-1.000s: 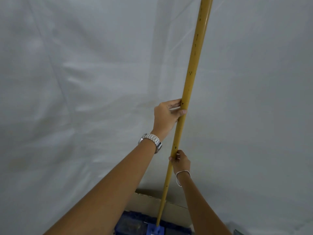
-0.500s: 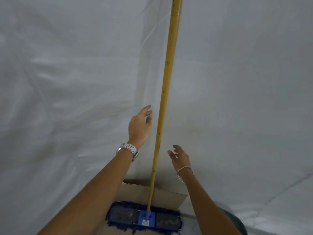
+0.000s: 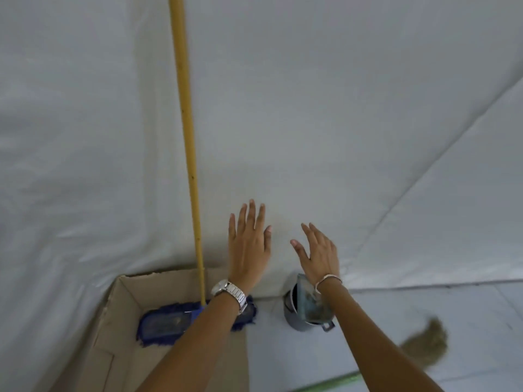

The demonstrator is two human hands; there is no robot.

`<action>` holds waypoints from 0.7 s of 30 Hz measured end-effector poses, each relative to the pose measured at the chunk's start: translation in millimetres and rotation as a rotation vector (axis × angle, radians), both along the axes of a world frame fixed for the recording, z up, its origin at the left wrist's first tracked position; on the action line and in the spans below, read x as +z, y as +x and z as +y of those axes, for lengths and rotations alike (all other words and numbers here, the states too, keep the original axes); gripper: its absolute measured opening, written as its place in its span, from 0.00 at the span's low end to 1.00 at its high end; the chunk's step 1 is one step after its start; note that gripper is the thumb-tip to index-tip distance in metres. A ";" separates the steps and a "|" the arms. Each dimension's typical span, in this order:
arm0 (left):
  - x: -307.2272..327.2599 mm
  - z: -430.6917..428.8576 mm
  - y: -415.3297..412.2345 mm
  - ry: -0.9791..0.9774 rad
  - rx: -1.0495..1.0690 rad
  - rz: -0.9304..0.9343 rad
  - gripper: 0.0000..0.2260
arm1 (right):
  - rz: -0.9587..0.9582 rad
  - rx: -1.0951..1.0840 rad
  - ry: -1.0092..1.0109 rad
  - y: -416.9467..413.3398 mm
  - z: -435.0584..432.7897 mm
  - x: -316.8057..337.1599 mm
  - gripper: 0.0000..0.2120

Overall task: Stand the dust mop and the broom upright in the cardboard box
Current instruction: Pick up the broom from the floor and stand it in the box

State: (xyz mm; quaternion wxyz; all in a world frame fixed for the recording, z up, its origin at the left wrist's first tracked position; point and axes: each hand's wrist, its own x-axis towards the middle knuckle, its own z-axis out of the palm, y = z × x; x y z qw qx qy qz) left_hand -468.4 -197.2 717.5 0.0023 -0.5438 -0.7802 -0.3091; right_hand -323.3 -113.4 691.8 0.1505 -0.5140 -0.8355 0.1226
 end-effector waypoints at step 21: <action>-204.0 95.0 351.0 -0.400 0.188 -0.161 0.30 | -0.436 0.089 -0.157 412.4 145.7 -180.8 0.41</action>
